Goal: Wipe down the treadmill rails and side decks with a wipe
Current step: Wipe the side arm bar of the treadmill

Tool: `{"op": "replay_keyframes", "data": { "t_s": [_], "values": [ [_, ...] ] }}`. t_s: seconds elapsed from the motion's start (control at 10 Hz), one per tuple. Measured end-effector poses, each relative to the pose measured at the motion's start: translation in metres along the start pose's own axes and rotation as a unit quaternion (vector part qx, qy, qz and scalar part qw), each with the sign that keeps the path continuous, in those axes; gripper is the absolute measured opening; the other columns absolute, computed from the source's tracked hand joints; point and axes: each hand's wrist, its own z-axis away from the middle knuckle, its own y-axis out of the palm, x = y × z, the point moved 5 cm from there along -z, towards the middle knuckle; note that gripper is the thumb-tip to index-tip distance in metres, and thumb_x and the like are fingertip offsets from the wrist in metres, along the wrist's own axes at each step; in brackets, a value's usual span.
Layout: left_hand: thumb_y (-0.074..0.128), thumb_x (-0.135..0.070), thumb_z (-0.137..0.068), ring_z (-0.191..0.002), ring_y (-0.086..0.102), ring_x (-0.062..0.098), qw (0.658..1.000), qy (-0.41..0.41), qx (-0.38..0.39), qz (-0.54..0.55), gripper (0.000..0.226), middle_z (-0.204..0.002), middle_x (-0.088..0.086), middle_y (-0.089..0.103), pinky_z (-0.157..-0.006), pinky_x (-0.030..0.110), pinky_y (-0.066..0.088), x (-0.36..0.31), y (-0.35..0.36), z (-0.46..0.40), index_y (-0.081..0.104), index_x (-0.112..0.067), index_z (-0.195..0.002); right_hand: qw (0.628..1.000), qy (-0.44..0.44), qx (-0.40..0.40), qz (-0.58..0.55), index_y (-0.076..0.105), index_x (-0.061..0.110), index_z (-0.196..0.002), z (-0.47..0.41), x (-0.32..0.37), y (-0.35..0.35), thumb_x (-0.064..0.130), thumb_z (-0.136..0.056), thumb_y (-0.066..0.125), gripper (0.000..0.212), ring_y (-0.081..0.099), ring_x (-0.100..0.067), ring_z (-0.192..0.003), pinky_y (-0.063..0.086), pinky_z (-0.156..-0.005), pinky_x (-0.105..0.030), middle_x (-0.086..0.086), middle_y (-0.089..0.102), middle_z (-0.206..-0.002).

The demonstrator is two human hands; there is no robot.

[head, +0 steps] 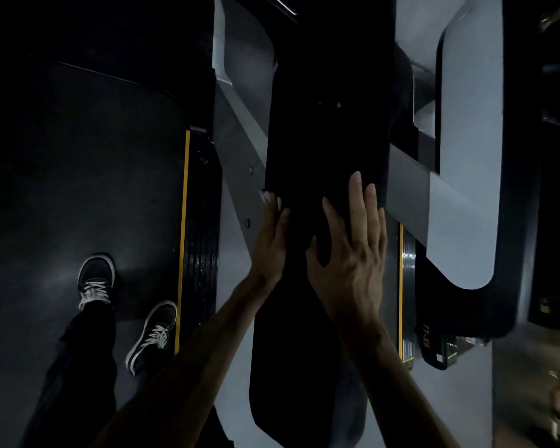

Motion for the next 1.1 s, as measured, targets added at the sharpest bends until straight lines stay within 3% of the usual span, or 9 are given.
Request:
{"op": "replay_keyframes", "data": {
  "t_s": [0.1,0.2,0.3,0.4,0.5,0.7,0.8,0.9,1.1],
  "values": [
    [0.035,-0.026,-0.112,-0.155,0.015,0.003,0.993,0.113,0.008,-0.033,0.054,-0.168,0.0,0.022,-0.128,0.036,0.018,-0.019,0.004,-0.007,0.025,-0.003,-0.16,1.0,-0.002,0.0,0.006,0.059,0.01,-0.142,0.0,0.002,0.001,0.013,-0.088,0.076,0.056,0.017,-0.035,-0.157,0.026,-0.123,-0.057,-0.017,0.026,-0.167],
    [0.029,-0.042,-0.112,-0.153,0.0,-0.002,0.992,0.103,0.014,-0.065,0.056,-0.165,-0.017,0.008,-0.13,0.041,0.008,-0.048,-0.008,-0.028,0.022,-0.017,-0.162,1.0,-0.008,0.006,0.01,0.059,0.01,-0.142,0.001,0.001,0.002,0.014,-0.086,0.078,0.059,0.016,-0.035,-0.157,0.025,-0.123,-0.057,-0.018,0.025,-0.167],
    [0.025,-0.062,-0.105,-0.159,0.0,0.019,0.997,0.073,0.024,0.0,0.076,-0.171,0.004,0.006,-0.13,0.047,0.008,-0.048,-0.015,-0.05,0.015,-0.014,-0.164,1.0,-0.007,0.003,0.005,0.061,0.011,-0.14,0.001,0.001,0.002,0.017,-0.087,0.077,0.056,0.017,-0.036,-0.157,0.027,-0.122,-0.058,-0.018,0.026,-0.167],
    [0.029,-0.06,-0.106,-0.155,0.01,0.048,0.979,0.182,-0.016,-0.095,0.075,-0.161,0.04,0.016,-0.129,0.045,0.012,0.006,-0.006,-0.084,0.015,-0.012,-0.162,1.0,0.0,0.003,0.003,0.062,0.011,-0.139,-0.002,0.001,0.002,0.018,-0.088,0.075,0.053,0.019,-0.036,-0.157,0.028,-0.121,-0.059,-0.017,0.027,-0.167],
    [0.03,-0.051,-0.11,-0.153,0.016,0.003,0.996,0.062,0.007,-0.064,0.07,-0.169,-0.007,0.022,-0.127,0.036,0.022,0.032,-0.004,-0.062,0.011,-0.012,-0.165,1.0,0.006,0.013,0.009,0.06,0.013,-0.141,-0.001,0.001,0.003,0.02,-0.088,0.075,0.056,0.016,-0.034,-0.158,0.026,-0.123,-0.057,-0.015,0.024,-0.168],
    [0.039,-0.02,-0.113,-0.154,0.001,-0.007,0.998,0.066,0.01,0.015,0.058,-0.172,0.002,0.004,-0.128,0.023,0.008,0.038,0.01,-0.005,0.013,-0.014,-0.164,1.0,0.019,0.012,0.013,0.06,0.016,-0.141,-0.002,0.002,0.001,0.022,-0.089,0.074,0.054,0.016,-0.031,-0.158,0.024,-0.125,-0.051,-0.011,0.023,-0.169],
    [0.031,-0.044,-0.111,-0.159,0.004,0.012,0.992,0.099,0.007,0.076,0.063,-0.173,-0.001,0.006,-0.13,0.049,0.011,-0.001,0.008,-0.002,0.015,-0.014,-0.164,1.0,0.015,0.003,0.022,0.061,0.016,-0.14,-0.002,0.002,0.0,0.021,-0.09,0.074,0.053,0.02,-0.031,-0.157,0.026,-0.124,-0.05,-0.011,0.025,-0.169],
    [0.031,-0.055,-0.11,-0.158,0.002,0.03,0.979,0.191,0.013,0.062,0.072,-0.171,0.018,0.009,-0.126,0.061,0.013,-0.022,0.009,-0.032,0.007,-0.015,-0.165,0.999,0.006,0.007,0.037,0.062,0.016,-0.14,-0.006,0.002,0.002,0.022,-0.087,0.073,0.054,0.023,-0.033,-0.155,0.028,-0.121,-0.05,-0.014,0.028,-0.167],
    [0.023,-0.075,-0.1,-0.157,0.002,0.004,0.996,0.072,0.014,0.053,0.078,-0.171,-0.015,0.005,-0.129,0.051,0.011,-0.009,-0.001,-0.094,0.013,-0.031,-0.163,1.0,-0.016,0.0,-0.004,0.061,0.012,-0.141,-0.034,-0.001,0.0,0.033,-0.094,0.056,0.052,0.025,-0.037,-0.153,0.034,-0.118,-0.055,-0.017,0.029,-0.166]
  ]
}}
